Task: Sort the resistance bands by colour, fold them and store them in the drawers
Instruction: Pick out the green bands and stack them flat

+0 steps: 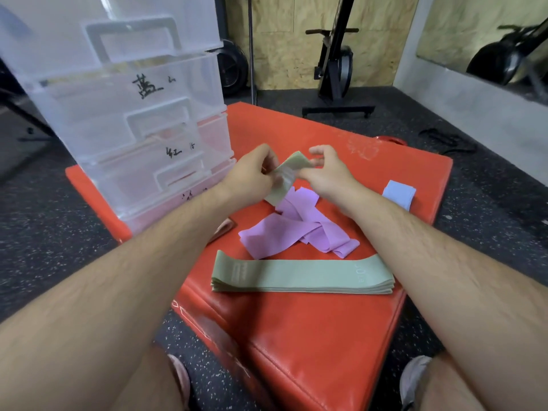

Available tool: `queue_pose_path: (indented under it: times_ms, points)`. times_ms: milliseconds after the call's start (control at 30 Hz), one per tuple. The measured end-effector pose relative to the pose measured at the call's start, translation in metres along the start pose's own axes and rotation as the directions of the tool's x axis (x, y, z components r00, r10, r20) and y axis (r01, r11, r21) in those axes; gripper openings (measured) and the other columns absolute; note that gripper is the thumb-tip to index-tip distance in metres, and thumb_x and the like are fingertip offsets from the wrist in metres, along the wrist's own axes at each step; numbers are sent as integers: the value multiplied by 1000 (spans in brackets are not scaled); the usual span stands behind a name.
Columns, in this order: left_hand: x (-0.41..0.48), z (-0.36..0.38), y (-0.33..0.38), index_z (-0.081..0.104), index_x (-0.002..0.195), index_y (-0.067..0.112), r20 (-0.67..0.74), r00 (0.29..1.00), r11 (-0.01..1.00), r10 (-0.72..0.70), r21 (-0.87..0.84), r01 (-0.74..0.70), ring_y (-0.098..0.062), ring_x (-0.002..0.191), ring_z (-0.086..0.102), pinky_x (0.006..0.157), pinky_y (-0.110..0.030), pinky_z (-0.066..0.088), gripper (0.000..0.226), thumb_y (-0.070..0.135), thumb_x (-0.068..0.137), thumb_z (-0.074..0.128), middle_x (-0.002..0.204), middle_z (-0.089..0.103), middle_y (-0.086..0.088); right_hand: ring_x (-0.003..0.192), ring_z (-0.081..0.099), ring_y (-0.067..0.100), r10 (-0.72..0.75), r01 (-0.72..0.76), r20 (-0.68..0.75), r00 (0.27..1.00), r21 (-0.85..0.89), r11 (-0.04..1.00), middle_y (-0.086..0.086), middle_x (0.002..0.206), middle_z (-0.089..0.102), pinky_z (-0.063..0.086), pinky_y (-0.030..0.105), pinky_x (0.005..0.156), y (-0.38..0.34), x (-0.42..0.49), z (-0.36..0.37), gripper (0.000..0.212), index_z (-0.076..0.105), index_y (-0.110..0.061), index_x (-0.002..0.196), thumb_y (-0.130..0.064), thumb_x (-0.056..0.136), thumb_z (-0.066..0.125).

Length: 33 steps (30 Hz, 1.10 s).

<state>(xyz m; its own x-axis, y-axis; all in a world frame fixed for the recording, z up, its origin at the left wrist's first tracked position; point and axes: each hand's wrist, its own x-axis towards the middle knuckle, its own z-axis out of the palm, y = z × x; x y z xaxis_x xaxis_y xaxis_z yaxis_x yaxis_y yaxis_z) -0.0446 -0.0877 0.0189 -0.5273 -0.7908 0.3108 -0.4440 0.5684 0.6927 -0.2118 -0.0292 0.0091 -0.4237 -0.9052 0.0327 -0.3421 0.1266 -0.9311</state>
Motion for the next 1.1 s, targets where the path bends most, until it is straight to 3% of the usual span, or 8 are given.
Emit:
queue_pose_path:
  times_ms: [100,167,333,533,700,800,933,1100]
  points:
    - [-6,-10,4,52,85,18,-22,999,998,-32,-53,31,-10,71,50,62,-18,41,15,9,88,64,79,55,7,109,65,22,-13,0,124,992,105,994,6,115,70,48,32,78,-7,-6,-1,27,65,-13,115,-25,90,67]
    - [-10,-15,6,48,83,23,-7,999,996,-49,-72,48,-10,73,51,67,-24,42,23,10,88,67,81,56,8,101,67,21,-86,67,130,988,141,988,7,108,73,51,39,84,-12,-11,-2,21,70,-12,108,-24,91,65]
    - [-19,-28,18,56,113,22,-35,999,965,-8,-263,-1,-11,78,55,66,-23,47,35,29,83,73,94,58,5,89,65,16,-236,208,173,956,162,965,5,95,72,54,41,91,-21,-27,4,12,68,-18,101,-10,95,61]
    - [-27,-41,27,69,91,11,-53,991,992,122,20,-121,1,60,47,59,-17,38,6,16,88,70,71,59,10,75,58,7,-320,308,195,927,91,947,-4,83,67,47,24,71,-24,-41,15,15,64,-20,92,-8,97,58]
    - [-35,-49,25,68,90,13,-120,991,995,55,-71,-64,-1,60,49,61,-22,44,2,15,90,68,69,58,9,95,67,15,-316,299,265,911,103,949,2,101,73,52,34,90,-20,-42,22,16,64,-21,95,-6,95,62]
    - [-39,-61,27,66,87,16,-218,976,976,17,-207,-64,-10,65,54,64,-35,52,4,17,90,67,74,60,3,94,68,14,-290,293,299,909,33,955,0,99,72,56,35,90,-16,-44,26,21,62,-22,95,-1,94,62]
    - [-46,-79,31,63,86,12,-299,953,912,-52,-403,-77,-13,65,58,58,-26,50,6,13,92,66,77,62,-5,96,69,28,-270,330,296,916,-175,928,9,99,72,54,50,88,-8,-41,22,10,64,-17,97,-18,87,68]
    - [-54,-94,23,63,87,13,-327,929,826,-171,-561,-45,-17,71,61,60,-26,51,7,11,94,63,86,66,-9,72,55,16,-278,360,252,927,-394,845,0,86,66,44,31,66,-6,-39,-6,7,63,-17,93,-19,90,69]
